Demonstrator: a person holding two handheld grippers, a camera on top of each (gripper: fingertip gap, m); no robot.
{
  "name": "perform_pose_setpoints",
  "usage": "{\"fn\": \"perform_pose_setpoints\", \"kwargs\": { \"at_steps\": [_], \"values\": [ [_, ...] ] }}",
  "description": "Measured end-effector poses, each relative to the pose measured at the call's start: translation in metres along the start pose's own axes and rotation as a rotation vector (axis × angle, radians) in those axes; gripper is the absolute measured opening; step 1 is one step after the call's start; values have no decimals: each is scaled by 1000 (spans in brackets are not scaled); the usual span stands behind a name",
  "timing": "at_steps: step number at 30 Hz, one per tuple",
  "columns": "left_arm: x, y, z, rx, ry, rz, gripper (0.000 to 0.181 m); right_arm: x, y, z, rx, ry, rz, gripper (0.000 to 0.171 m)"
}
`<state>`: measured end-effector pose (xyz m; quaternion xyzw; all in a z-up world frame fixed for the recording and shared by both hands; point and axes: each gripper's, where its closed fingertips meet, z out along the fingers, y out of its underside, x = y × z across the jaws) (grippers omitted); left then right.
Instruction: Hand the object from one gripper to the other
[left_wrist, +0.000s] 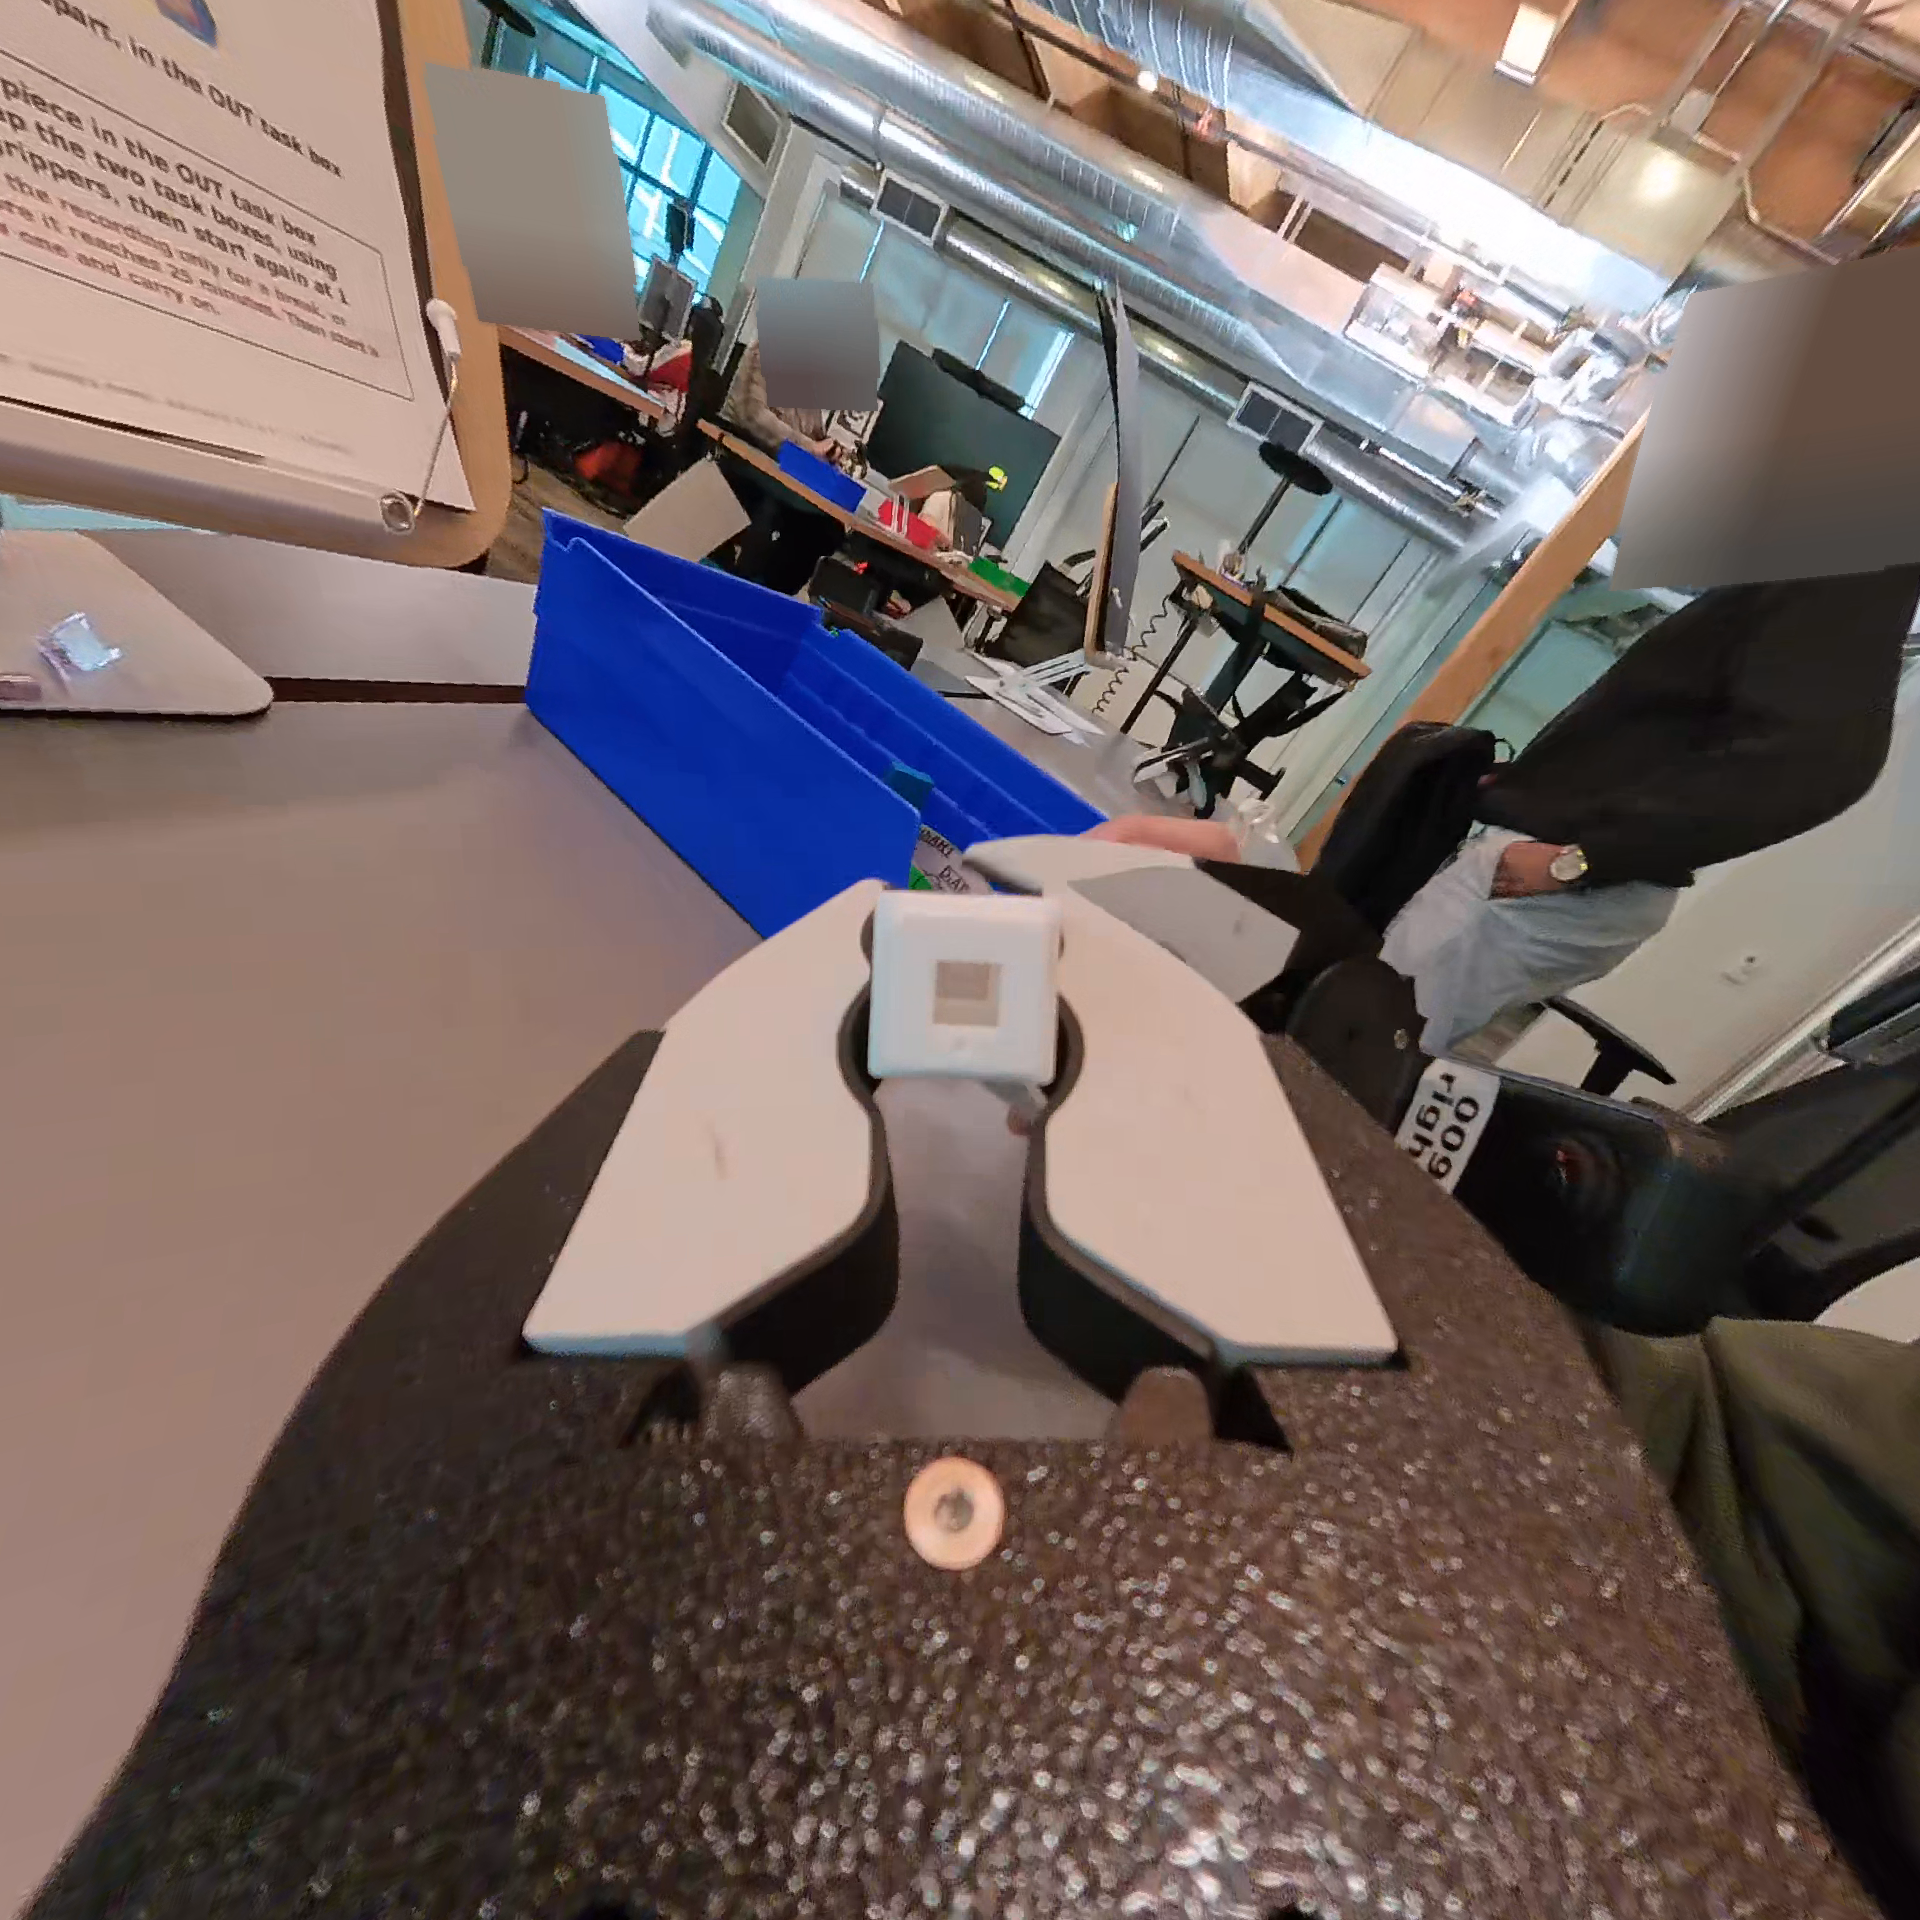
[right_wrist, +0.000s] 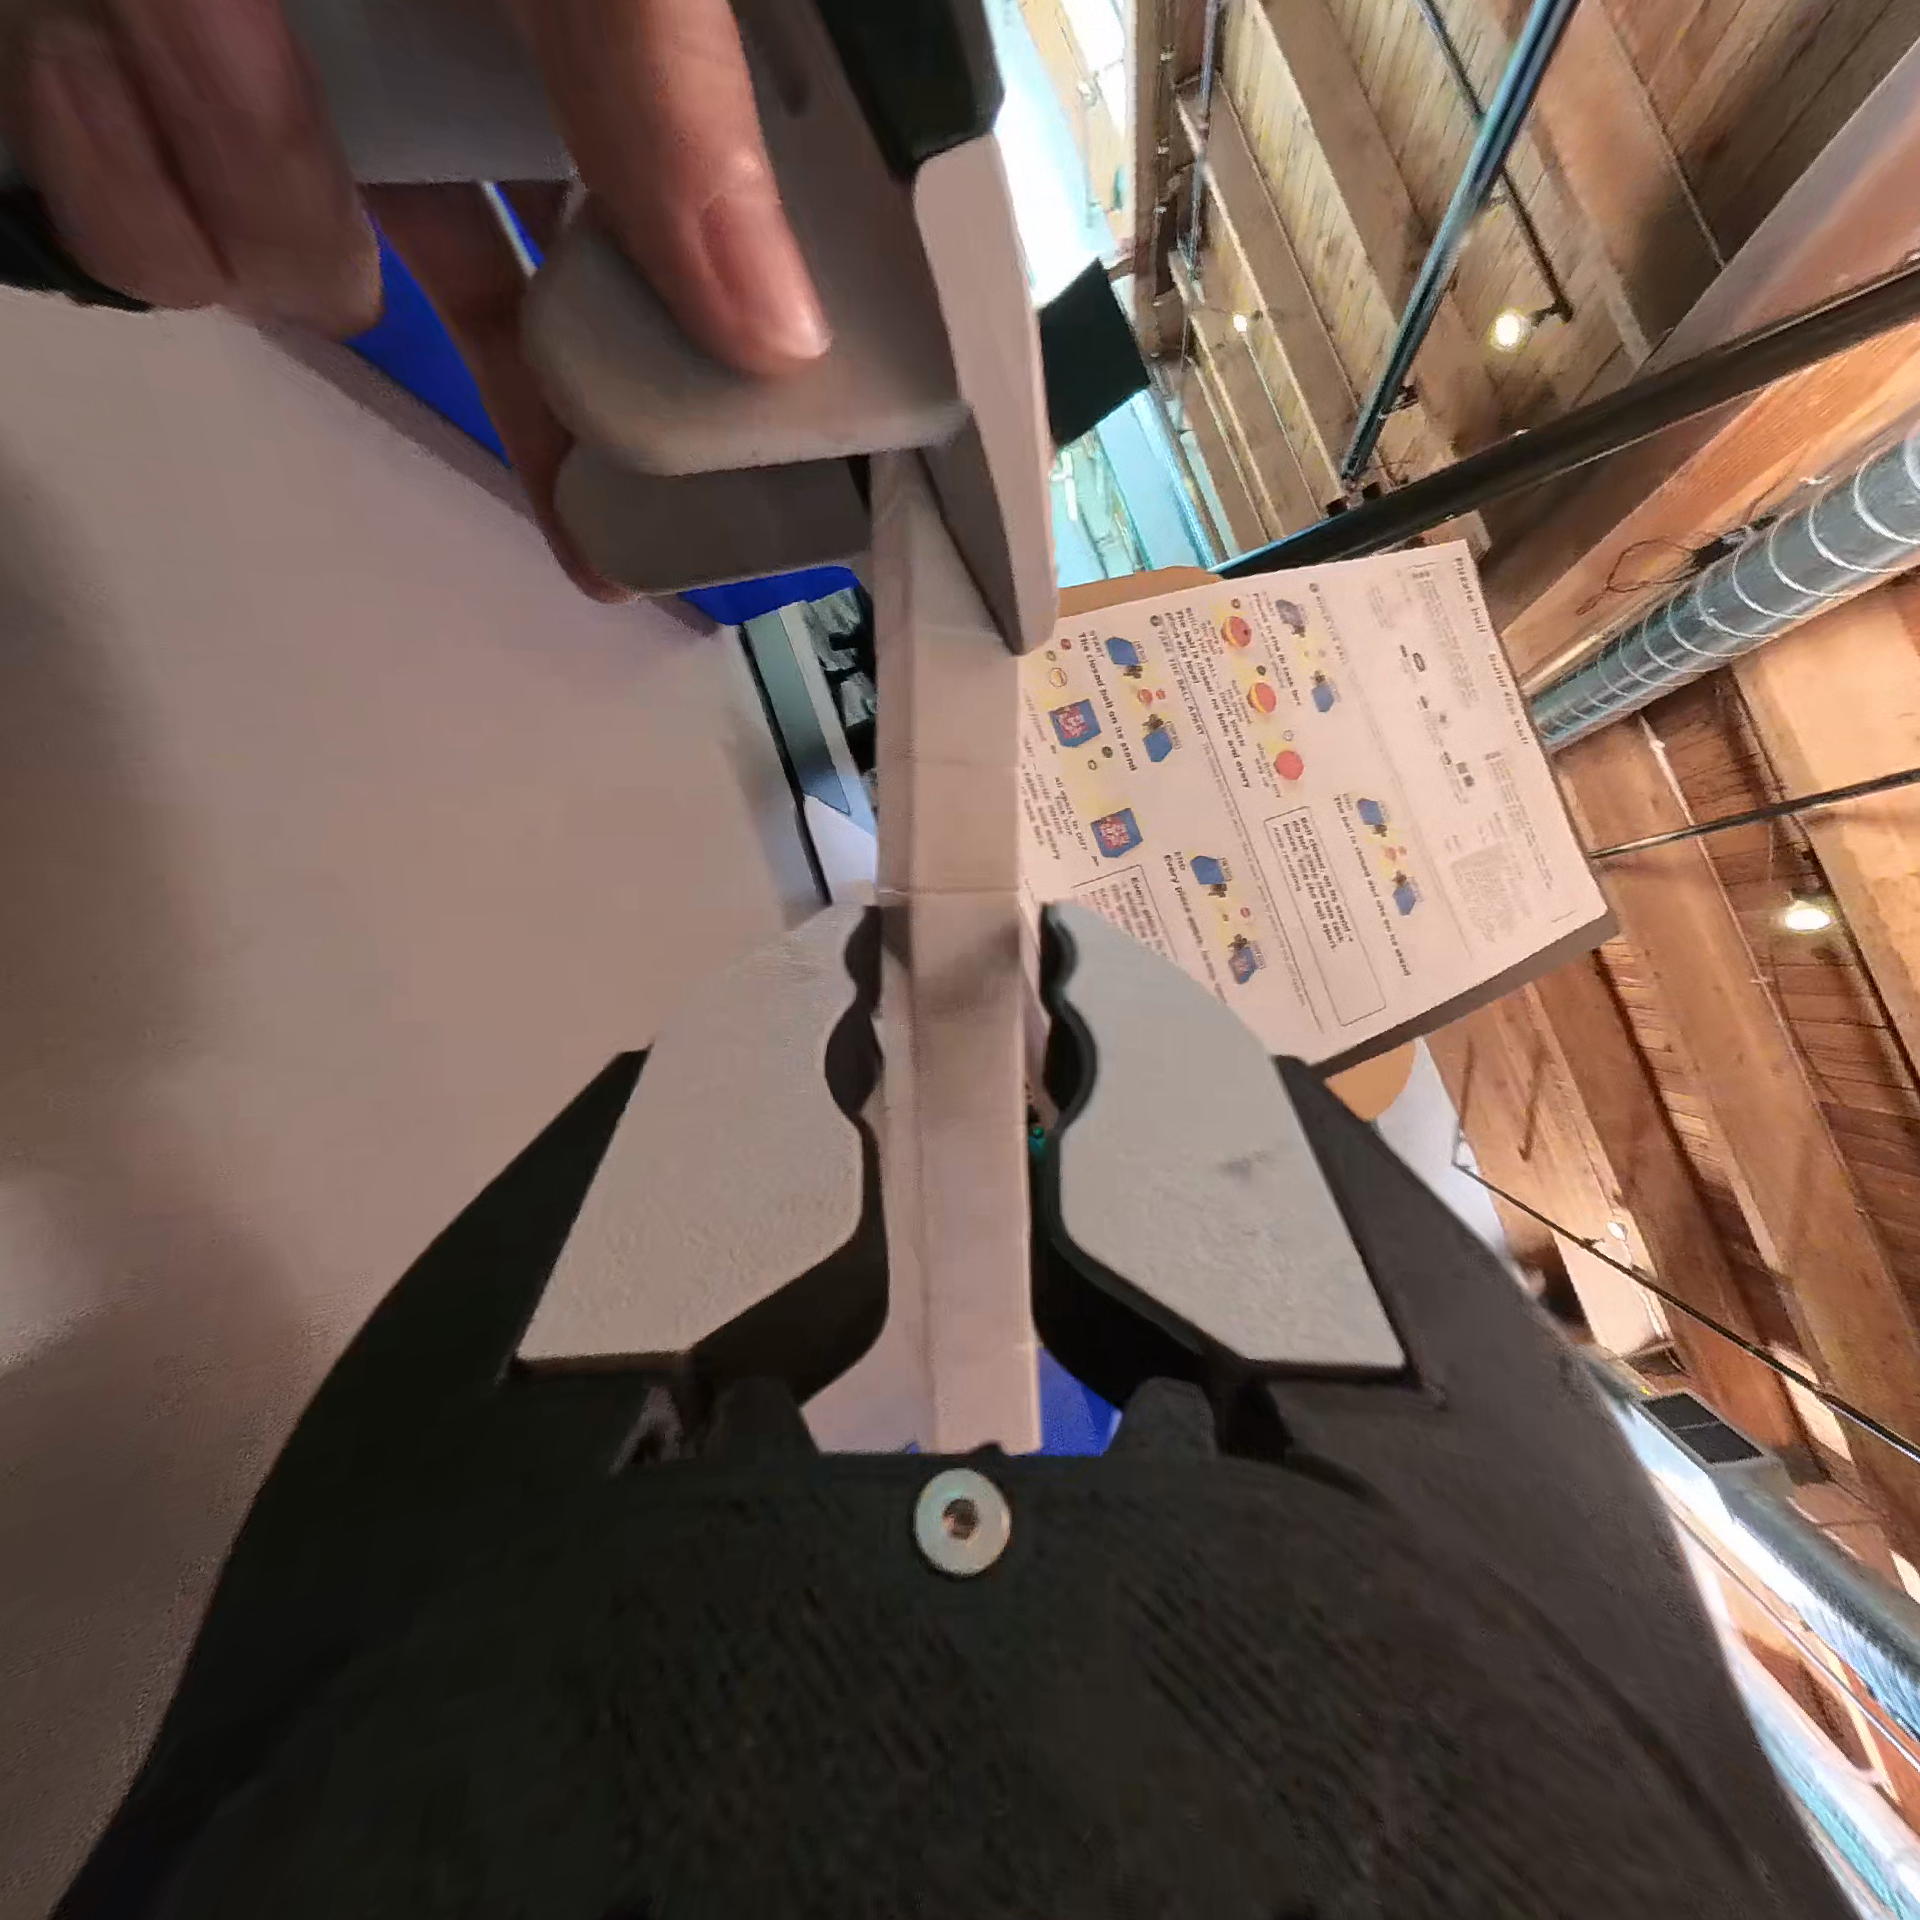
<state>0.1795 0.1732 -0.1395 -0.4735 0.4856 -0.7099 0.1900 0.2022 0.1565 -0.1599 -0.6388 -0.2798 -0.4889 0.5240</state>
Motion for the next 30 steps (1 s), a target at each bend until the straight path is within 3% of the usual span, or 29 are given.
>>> {"fn": "perform_pose_setpoints", "kwargs": {
  "at_steps": [6, 13, 18, 23, 28, 30],
  "values": [
    [8, 2, 0, -22, 84, 41, 26, -3, 2, 0, -7, -85, 150, 24],
    [33, -9, -6, 35, 203, 222, 50, 6, -15, -5, 174, -260, 761, 24],
    [35, -8, -8, 19, 214, 336, 54, 3, -32, -15, 317, -434, 977, 24],
    [34, -11, -20, -34, 210, 509, 50, -11, -45, -24, 356, -605, 996, 24],
    [51, -8, -35, -114, 321, 577, 43, -28, -39, -23, 277, -639, 864, 24],
    [46, -11, -36, -108, 280, 610, 24, -33, -38, -23, 259, -642, 816, 24]
  ]
}}
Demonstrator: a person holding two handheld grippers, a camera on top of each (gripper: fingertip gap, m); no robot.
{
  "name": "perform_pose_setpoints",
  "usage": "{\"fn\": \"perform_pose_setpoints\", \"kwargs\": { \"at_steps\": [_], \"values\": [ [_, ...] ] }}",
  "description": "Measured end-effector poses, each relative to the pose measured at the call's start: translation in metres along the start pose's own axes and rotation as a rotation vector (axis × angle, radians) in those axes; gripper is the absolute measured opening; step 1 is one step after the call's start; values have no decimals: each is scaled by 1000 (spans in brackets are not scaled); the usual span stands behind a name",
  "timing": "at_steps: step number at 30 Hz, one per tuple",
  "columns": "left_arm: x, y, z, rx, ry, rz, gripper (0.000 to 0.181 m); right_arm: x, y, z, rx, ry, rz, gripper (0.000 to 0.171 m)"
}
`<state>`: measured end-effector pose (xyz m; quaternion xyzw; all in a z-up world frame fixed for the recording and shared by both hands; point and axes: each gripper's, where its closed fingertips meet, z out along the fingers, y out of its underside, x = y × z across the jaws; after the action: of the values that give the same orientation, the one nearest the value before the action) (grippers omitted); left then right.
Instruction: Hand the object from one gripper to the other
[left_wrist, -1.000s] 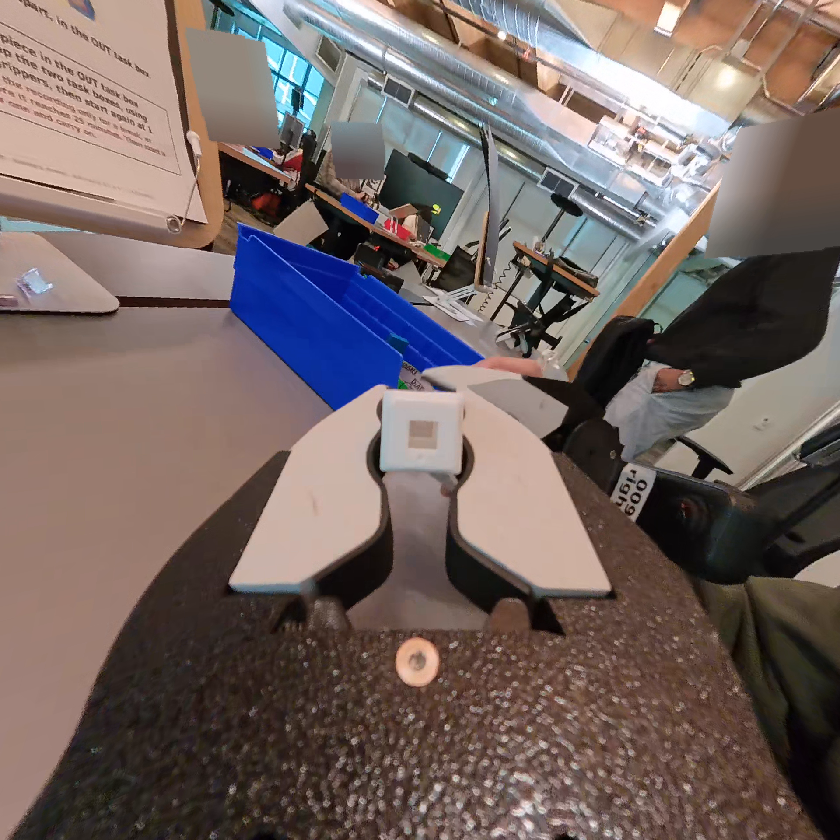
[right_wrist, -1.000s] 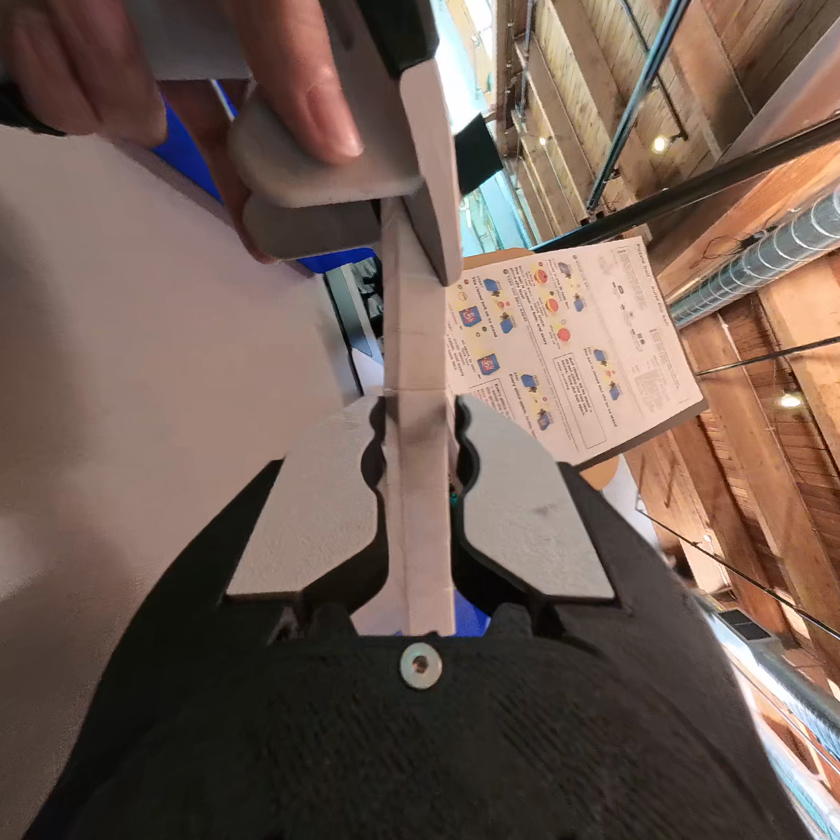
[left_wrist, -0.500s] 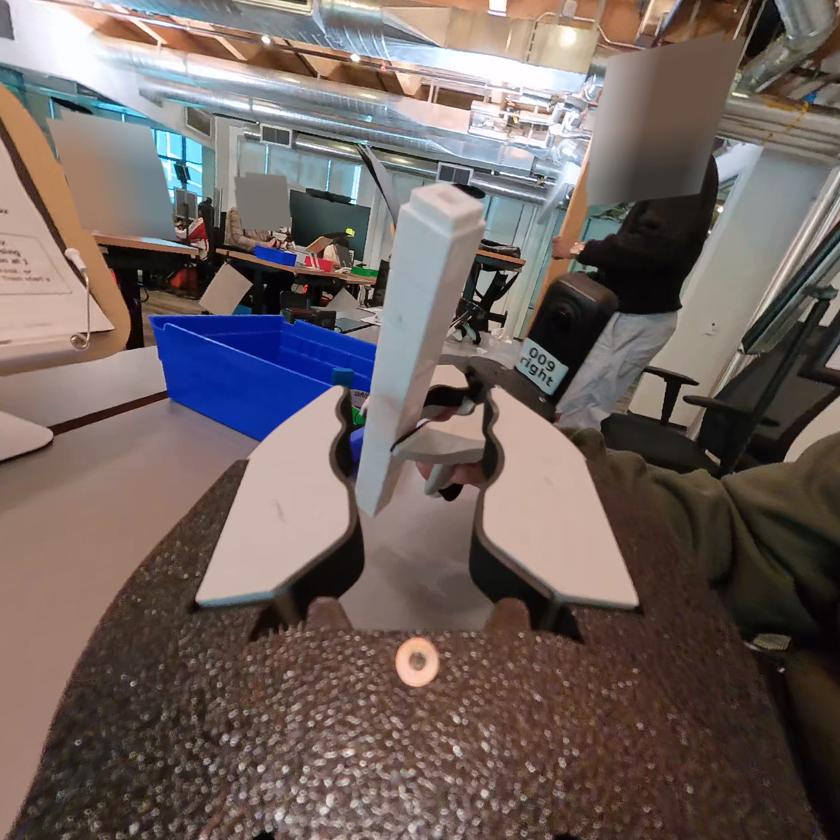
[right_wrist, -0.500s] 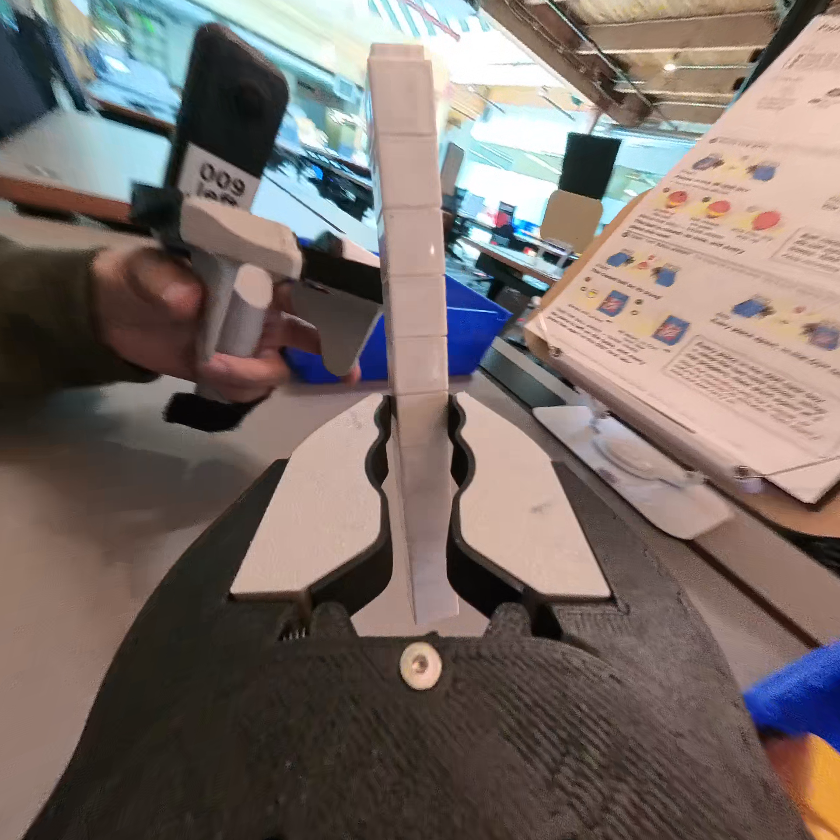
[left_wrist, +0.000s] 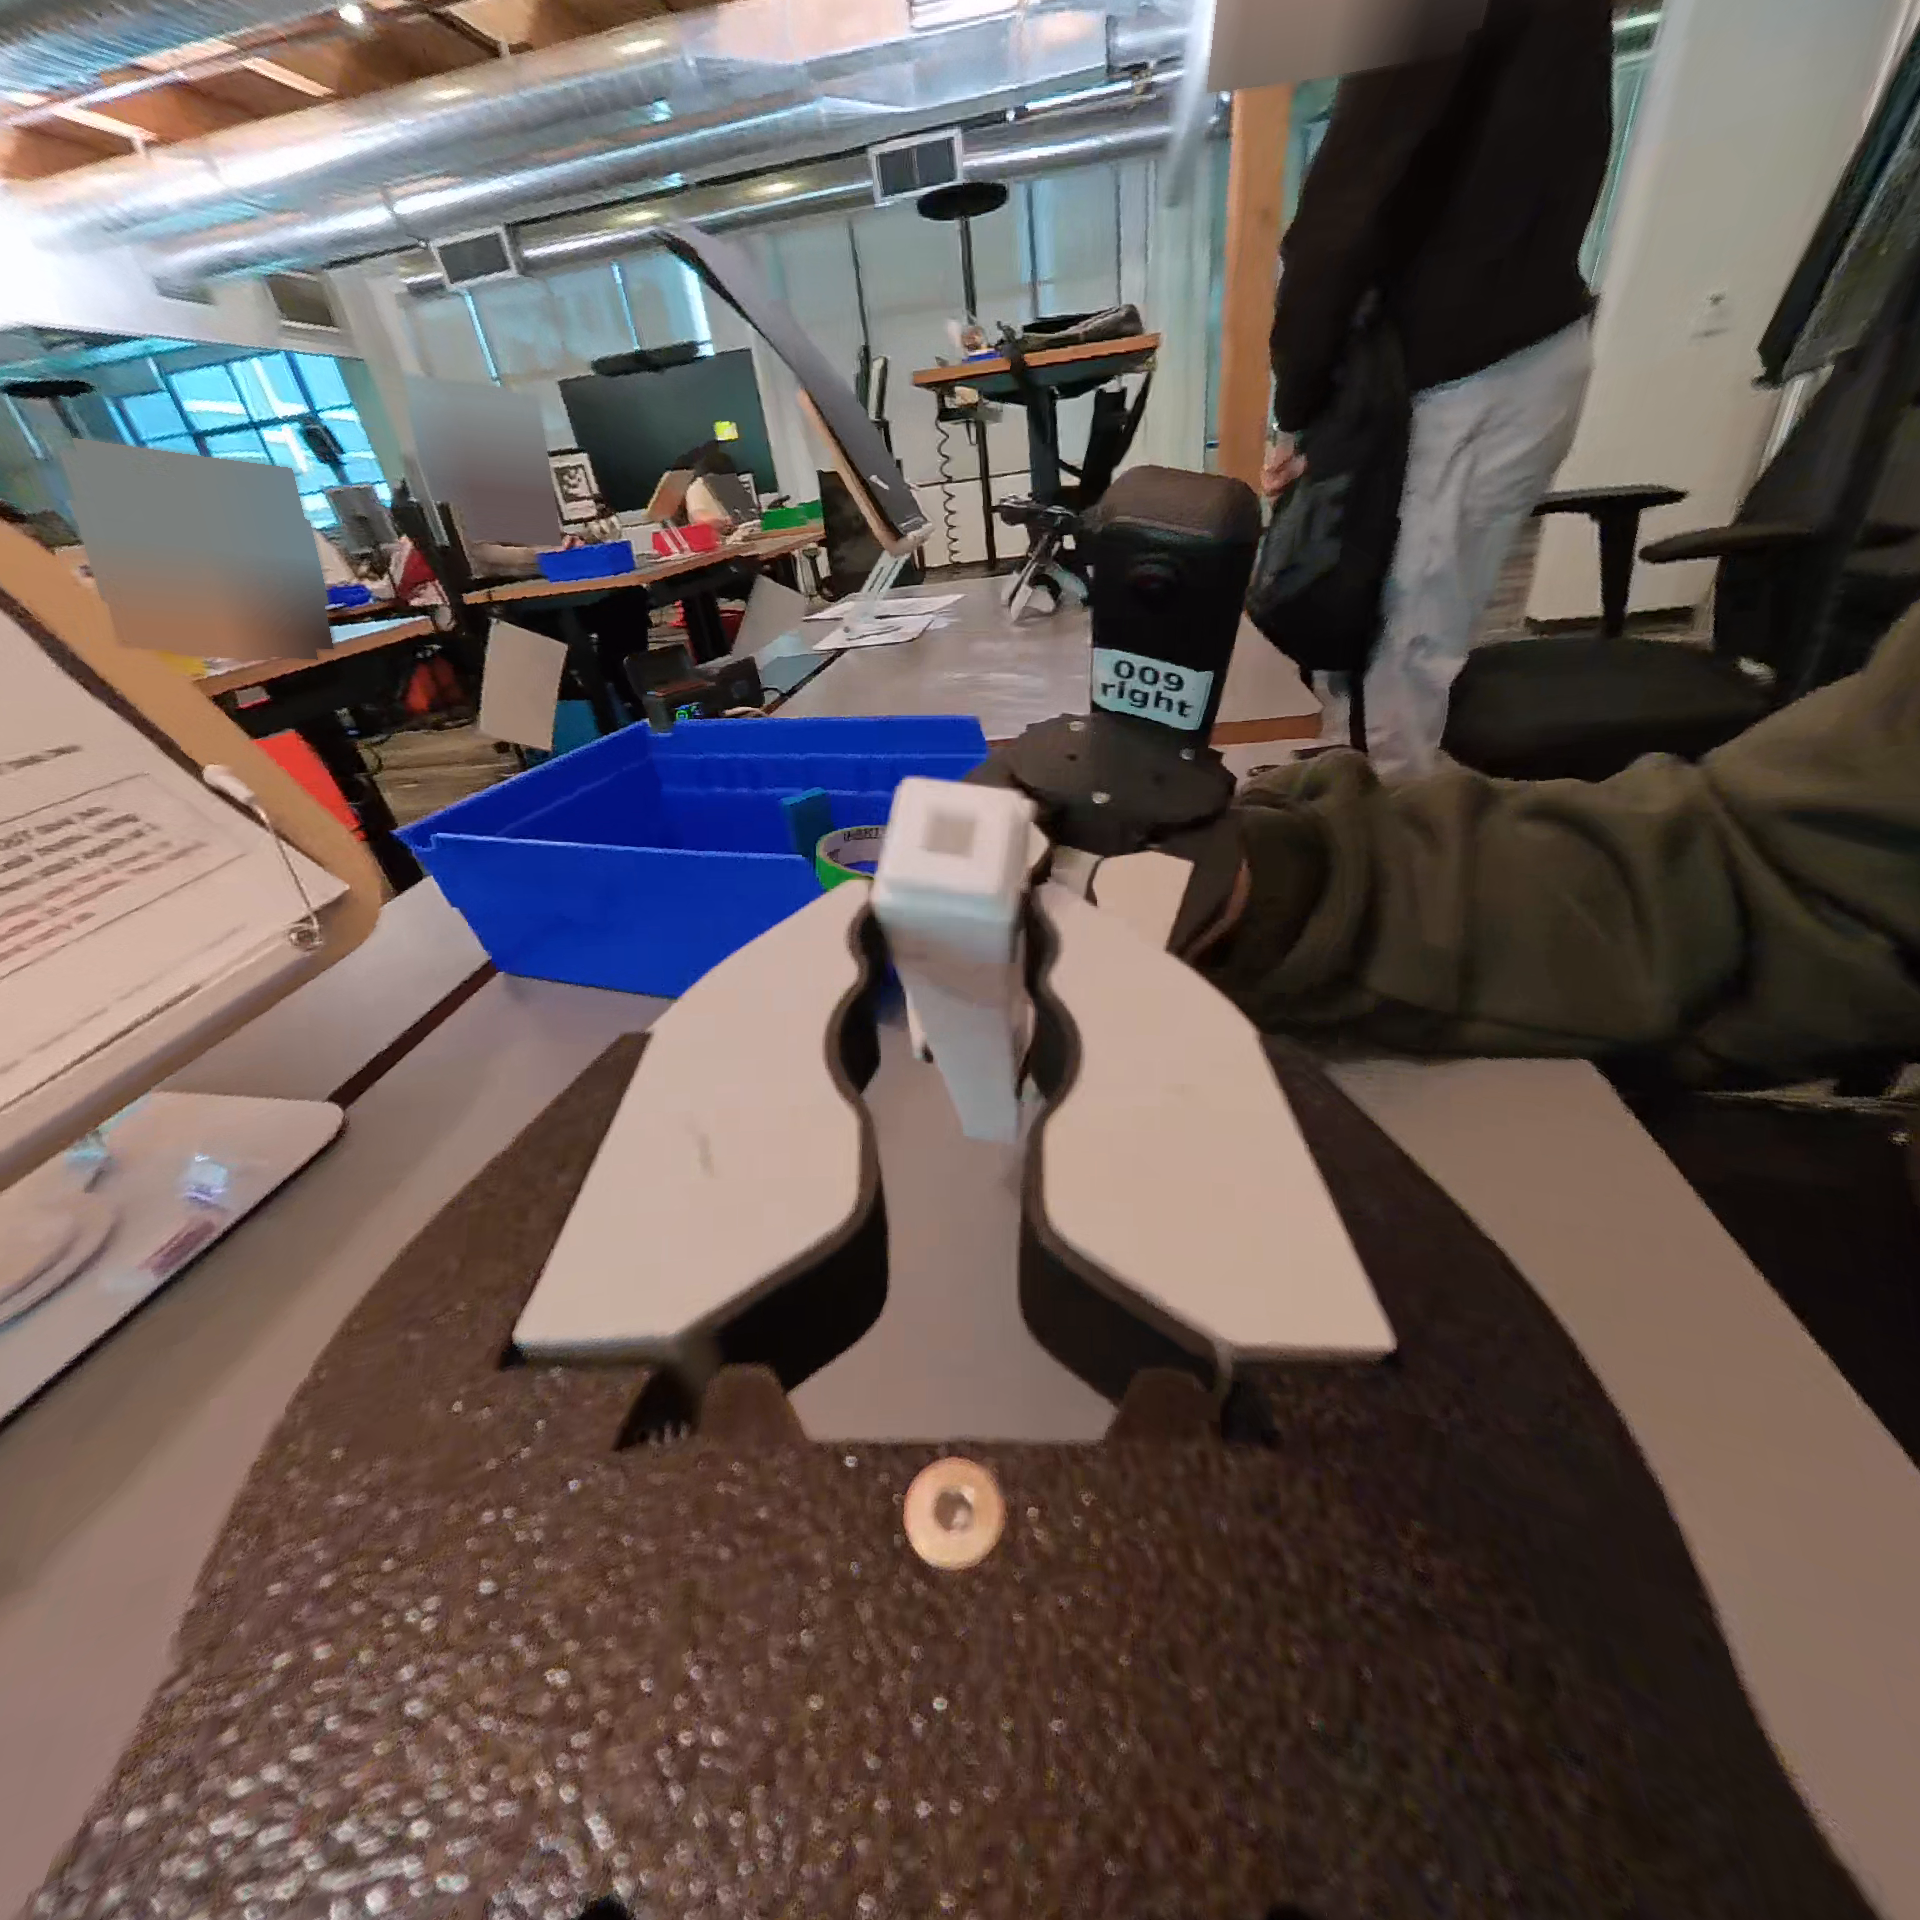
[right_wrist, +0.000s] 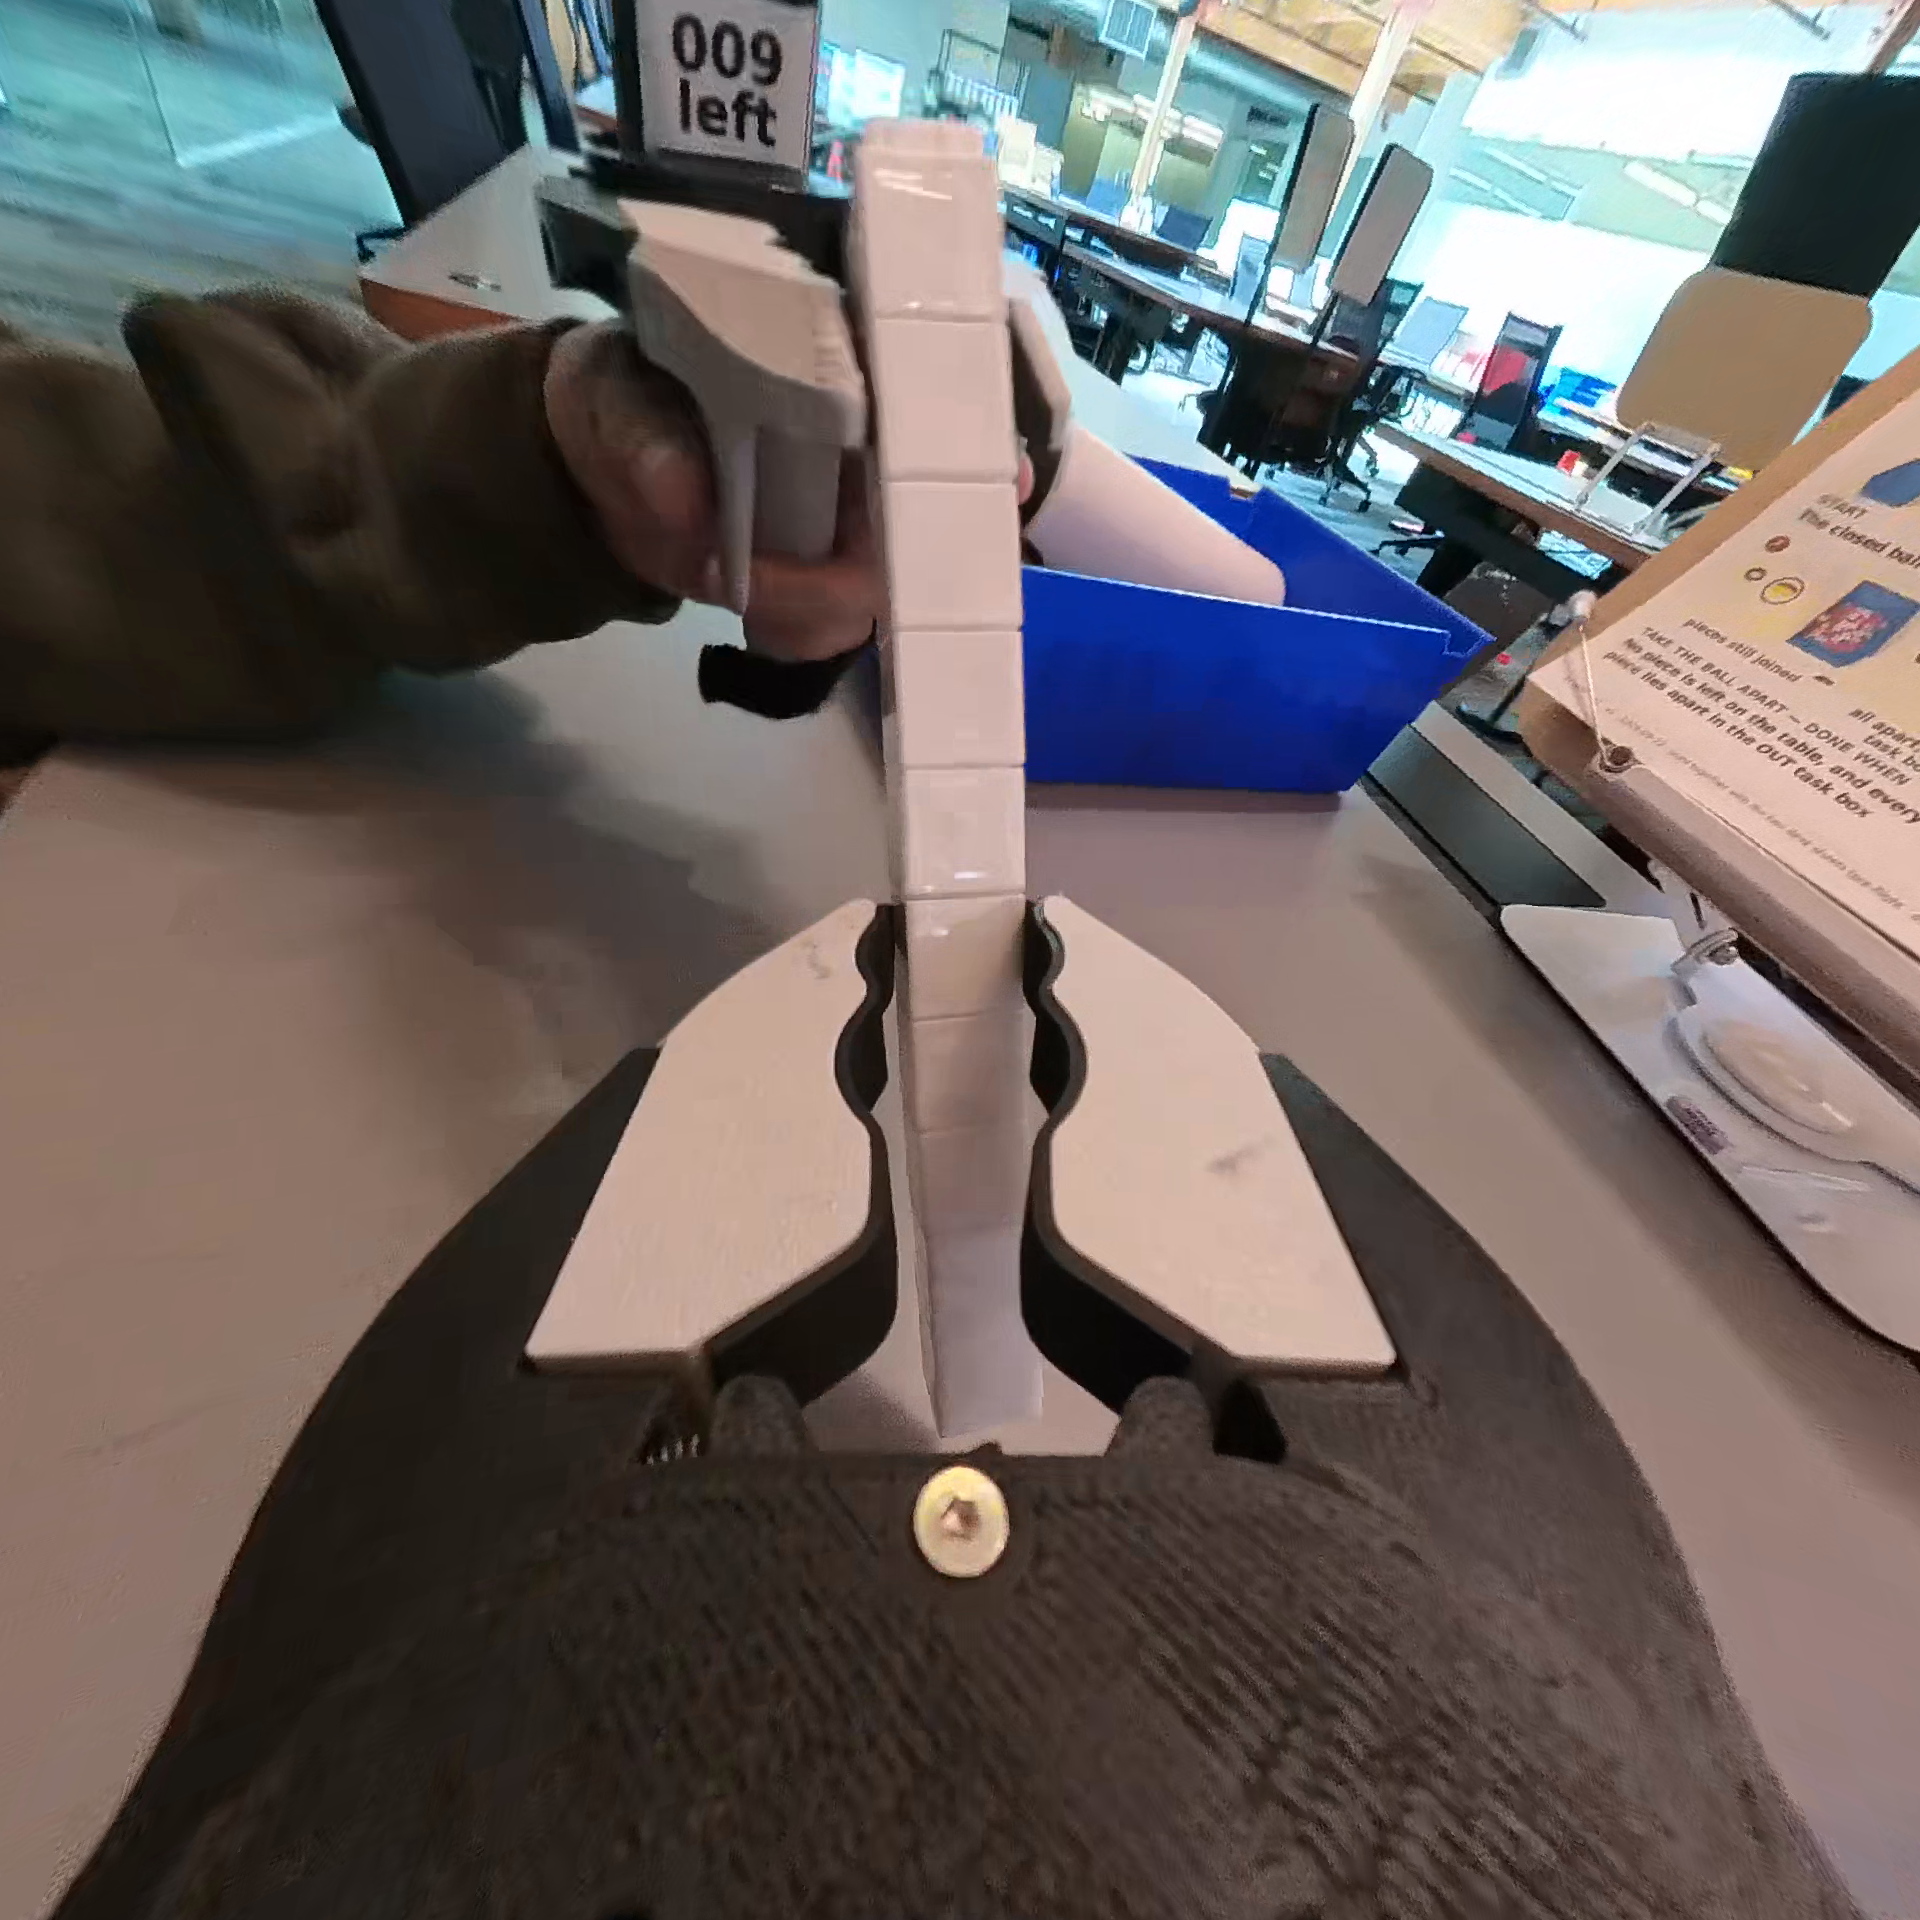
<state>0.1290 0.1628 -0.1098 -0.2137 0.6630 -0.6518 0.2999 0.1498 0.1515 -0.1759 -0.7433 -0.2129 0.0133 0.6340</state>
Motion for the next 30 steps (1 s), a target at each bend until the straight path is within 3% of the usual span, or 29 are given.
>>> {"fn": "perform_pose_setpoints", "kwargs": {
  "at_steps": [3, 6, 10, 14, 16, 18, 20, 22, 26, 30],
  "values": [
    [1, 0, 0, 11, 10, 22, 23, 1, 0, 1, -3, 20, -18, 24],
    [-13, -7, -2, 67, -73, -2, 22, 23, -8, -7, 58, 200, -90, 44],
    [-49, -26, -26, 274, -273, -123, 22, 56, -22, -28, 134, 442, -93, 66],
    [-73, -46, -63, 592, -390, -255, 22, 56, -26, -27, 262, 322, 244, 63],
    [-71, -56, -74, 724, -383, -272, 21, 44, -29, -18, 336, 141, 503, 57],
    [-65, -62, -75, 811, -345, -291, 22, 34, -33, -8, 412, -30, 773, 60],
    [-58, -63, -66, 847, -293, -325, 22, 29, -42, -3, 520, -125, 914, 62],
    [-51, -60, -55, 853, -250, -361, 22, 29, -53, -5, 619, -112, 906, 57],
    [-42, -53, -38, 852, -174, -436, 21, 36, -59, -13, 646, 63, 713, 56],
    [-37, -47, -27, 792, -156, -421, 21, 37, -65, -24, 699, 68, 640, 24]
  ]
}}
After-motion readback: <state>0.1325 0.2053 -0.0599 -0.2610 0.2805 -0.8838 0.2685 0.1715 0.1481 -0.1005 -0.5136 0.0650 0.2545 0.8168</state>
